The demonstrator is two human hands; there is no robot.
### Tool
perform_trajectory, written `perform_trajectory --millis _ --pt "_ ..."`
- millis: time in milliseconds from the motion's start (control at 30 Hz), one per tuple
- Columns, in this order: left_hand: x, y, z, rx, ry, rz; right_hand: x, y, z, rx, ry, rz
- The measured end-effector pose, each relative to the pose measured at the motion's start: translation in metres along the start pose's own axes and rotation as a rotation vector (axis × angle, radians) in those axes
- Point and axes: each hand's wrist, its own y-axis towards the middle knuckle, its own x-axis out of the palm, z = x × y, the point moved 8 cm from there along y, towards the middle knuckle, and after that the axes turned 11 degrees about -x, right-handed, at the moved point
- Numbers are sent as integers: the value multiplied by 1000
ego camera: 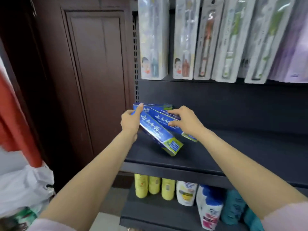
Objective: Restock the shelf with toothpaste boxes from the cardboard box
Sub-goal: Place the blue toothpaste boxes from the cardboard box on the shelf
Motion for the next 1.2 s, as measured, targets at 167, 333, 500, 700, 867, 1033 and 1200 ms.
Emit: perform_trajectory --millis 167,333,500,700,867,1033,1200 --pt "-42 61 8 13 -36 37 53 65 -8 -14 -238 -129" --pt "-54 102 2 -30 -75 11 78 103 -15 -117 -356 -42" --pt "-53 121 -9 -65 -58 -14 110 118 4 -144 -521 -166" --pt "-42 131 -11 -81 -103 -55 115 116 24 13 -233 -217" --pt "-28 129 -16 -136 -217 -62 102 99 1 126 355 -244" --pt "-5 124 -1 -58 -242 -176 73 103 11 74 157 -120" --pt "2 125 16 197 249 -189 48 108 27 56 -269 -9"
